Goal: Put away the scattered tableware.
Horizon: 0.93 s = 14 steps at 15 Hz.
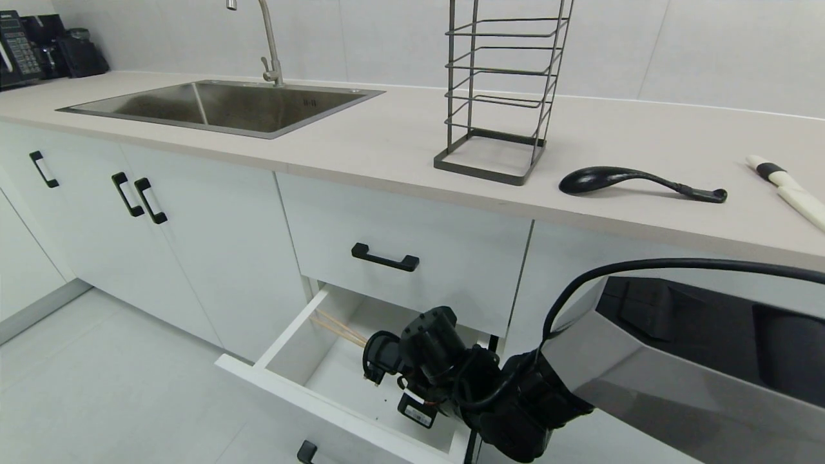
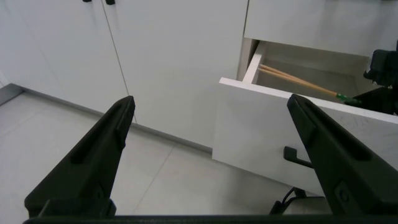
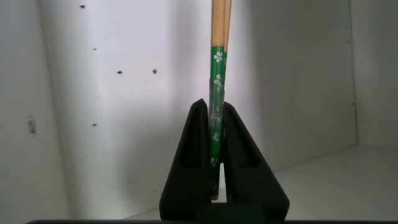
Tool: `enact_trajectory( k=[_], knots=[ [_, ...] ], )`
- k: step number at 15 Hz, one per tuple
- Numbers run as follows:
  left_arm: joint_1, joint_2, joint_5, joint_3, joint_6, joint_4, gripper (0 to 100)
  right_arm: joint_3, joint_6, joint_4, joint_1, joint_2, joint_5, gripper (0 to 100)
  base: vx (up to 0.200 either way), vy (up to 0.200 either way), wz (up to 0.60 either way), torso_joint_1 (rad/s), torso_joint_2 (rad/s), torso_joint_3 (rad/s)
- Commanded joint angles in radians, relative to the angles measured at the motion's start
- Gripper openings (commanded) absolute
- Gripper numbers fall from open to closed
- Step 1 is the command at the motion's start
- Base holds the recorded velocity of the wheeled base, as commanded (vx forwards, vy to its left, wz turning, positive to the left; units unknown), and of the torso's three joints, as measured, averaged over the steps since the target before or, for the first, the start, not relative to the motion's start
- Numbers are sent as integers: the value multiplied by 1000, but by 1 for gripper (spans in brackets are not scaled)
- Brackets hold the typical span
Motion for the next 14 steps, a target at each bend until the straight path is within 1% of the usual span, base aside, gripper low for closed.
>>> enact_trajectory(
  k=[1,3,5,6,14],
  knots=[
    [0,1,0,0,0,0,100,-32,-1,-14,2,-1,3,0,0,0,0,0,0,0],
    [0,1,0,0,0,0,100,-40,-11,-14,2,2,-17,0,0,0,0,0,0,0],
    [0,1,1,0,0,0,100,-52,-114,-17,-12,14,-18,0,0,0,0,0,0,0],
    [0,1,0,0,0,0,100,-51,-143,-17,-15,21,-18,0,0,0,0,0,0,0],
    [0,1,0,0,0,0,100,-40,-117,-15,-13,53,-18,0,0,0,0,0,0,0]
  ],
)
